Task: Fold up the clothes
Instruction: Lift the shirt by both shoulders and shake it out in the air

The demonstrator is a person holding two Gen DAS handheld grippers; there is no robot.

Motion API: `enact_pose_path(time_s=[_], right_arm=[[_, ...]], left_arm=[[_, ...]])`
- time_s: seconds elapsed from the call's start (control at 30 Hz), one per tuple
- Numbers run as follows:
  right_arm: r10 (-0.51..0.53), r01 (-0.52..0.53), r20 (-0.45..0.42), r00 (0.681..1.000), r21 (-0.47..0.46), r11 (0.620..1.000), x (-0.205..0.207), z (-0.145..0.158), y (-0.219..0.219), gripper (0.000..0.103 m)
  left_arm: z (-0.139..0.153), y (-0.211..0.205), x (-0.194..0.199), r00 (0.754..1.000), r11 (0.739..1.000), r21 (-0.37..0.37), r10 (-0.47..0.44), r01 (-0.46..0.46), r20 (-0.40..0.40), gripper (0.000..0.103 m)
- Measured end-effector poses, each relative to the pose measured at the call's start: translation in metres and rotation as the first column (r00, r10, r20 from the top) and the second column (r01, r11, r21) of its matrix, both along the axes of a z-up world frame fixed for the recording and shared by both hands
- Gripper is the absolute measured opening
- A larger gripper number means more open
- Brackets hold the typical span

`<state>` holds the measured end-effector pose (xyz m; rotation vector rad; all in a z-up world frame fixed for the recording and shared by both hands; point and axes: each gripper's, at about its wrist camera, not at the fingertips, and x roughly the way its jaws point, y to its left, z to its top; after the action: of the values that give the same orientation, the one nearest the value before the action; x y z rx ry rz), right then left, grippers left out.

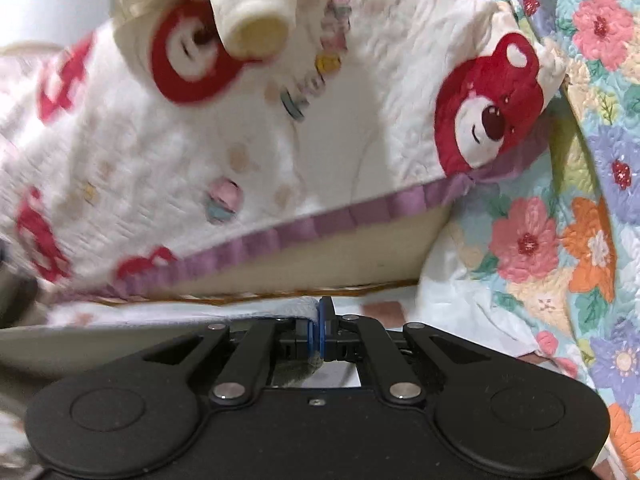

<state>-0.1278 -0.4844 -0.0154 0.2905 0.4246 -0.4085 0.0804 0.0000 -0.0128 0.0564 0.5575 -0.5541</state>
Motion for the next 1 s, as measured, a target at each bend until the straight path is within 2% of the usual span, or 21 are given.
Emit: enact_pose_path(time_s=[0.03,0.07,0.17,0.23,0.3,0.4,0.5,0.57,0.6,0.67,0.7,0.73,0.83,0.93,1.0], right_arm=[[0.035,-0.035,0.022,0.999,0.031,0.999,-0.012,0.01,0.003,0.002],[0.076,-0.076,0.017,0.997,0.019,0.997,-0.021,0.018,0.011,0.002],[0.181,-0.182,-0.024,0.983,-0.039,0.983,-0.048,0.024,0.033,0.002],[0.207,-0.207,-0.079,0.975,0.016,0.978,-0.058,-0.004,0.032,0.002],[0.204,-0.19,-0.134,0.97,0.109,0.976,-0.055,-0.051,0.016,0.002],[0.199,-0.146,-0.194,0.961,0.256,0.956,-0.018,-0.112,-0.017,0.002],[0.198,-0.105,-0.206,0.958,0.391,0.914,0.036,-0.149,-0.053,0.002],[0.165,-0.088,-0.172,0.971,0.384,0.919,0.074,-0.127,-0.075,0.002],[0.151,-0.098,-0.127,0.98,0.351,0.931,0.074,-0.104,-0.076,0.002],[0.132,-0.122,-0.02,0.991,0.267,0.956,0.059,-0.051,-0.07,0.002],[0.125,-0.129,0.035,0.992,0.223,0.966,0.052,-0.025,-0.067,0.002],[0.12,-0.135,0.089,0.989,0.178,0.975,0.045,0.002,-0.064,0.002],[0.119,-0.134,0.251,0.961,0.042,0.99,0.023,0.081,-0.055,0.002],[0.136,-0.108,0.404,0.905,-0.092,0.99,0.002,0.16,-0.047,0.002],[0.158,-0.078,0.498,0.853,-0.178,0.981,-0.013,0.213,-0.041,0.002]], left_arm=[[0.01,0.007,-0.013,1.0,1.0,0.006,-0.001,0.0,0.026,0.002],[0.01,0.011,-0.023,1.0,1.0,0.026,-0.001,0.001,0.018,0.002],[-0.009,0.016,-0.041,0.998,0.996,0.086,-0.001,0.006,-0.062,0.002],[-0.036,0.012,-0.037,0.988,0.995,0.101,0.001,0.015,-0.157,0.002],[-0.064,0.0,-0.024,0.972,0.992,0.124,0.003,0.027,-0.233,0.002],[-0.1,-0.035,0.022,0.939,0.981,0.187,0.015,0.053,-0.343,0.002],[-0.098,-0.081,0.084,0.943,0.956,0.289,0.048,0.053,-0.33,0.002],[-0.054,-0.114,0.121,0.978,0.938,0.348,0.077,-0.004,-0.196,0.002],[-0.019,-0.124,0.135,0.988,0.941,0.335,0.092,-0.046,-0.123,0.002],[0.076,-0.126,0.148,0.994,0.978,0.18,0.104,-0.107,0.028,0.002],[0.123,-0.119,0.147,0.99,0.99,0.073,0.116,-0.121,0.076,0.002],[0.17,-0.111,0.143,0.985,0.991,-0.04,0.131,-0.127,0.115,0.002],[0.274,-0.1,0.12,0.949,0.975,-0.167,0.185,-0.146,0.254,0.002],[0.337,-0.089,0.08,0.917,0.963,-0.252,0.181,-0.093,0.355,0.002],[0.353,-0.077,0.047,0.907,0.957,-0.285,0.161,-0.048,0.388,0.002]])
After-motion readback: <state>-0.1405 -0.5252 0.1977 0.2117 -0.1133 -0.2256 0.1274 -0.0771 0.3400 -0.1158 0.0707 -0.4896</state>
